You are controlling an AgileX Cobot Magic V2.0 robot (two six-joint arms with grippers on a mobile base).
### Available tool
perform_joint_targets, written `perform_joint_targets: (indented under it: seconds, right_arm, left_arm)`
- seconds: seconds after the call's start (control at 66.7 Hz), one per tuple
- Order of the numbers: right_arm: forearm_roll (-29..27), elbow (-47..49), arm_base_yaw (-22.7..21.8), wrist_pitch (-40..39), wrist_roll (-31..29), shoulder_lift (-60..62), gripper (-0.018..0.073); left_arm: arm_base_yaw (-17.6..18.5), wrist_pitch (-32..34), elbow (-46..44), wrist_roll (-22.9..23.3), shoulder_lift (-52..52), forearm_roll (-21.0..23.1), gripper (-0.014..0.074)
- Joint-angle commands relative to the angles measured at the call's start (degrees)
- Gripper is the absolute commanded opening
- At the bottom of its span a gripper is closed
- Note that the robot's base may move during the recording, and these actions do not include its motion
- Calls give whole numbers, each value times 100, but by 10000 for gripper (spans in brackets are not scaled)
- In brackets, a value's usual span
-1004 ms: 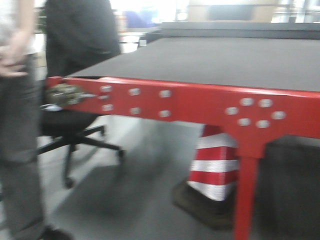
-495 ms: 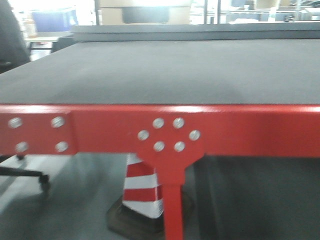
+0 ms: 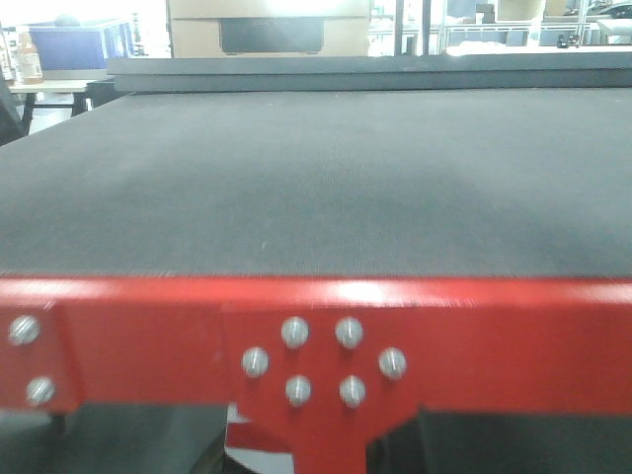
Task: Fetch blue bin and place on conveyor start
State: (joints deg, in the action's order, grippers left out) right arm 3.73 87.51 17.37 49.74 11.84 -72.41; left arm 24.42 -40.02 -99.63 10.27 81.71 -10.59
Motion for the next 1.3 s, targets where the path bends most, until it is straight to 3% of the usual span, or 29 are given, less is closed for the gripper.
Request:
perform_joint_targets:
  seconds: [0.0, 1.289]
  right_arm:
    - [-282, 33, 46, -529, -180, 46, -153]
    - [-282, 33, 46, -529, -180, 46, -153]
  left_arm:
    - [89, 379, -56, 56, -59, 380, -111]
    - [89, 379, -56, 56, -59, 380, -111]
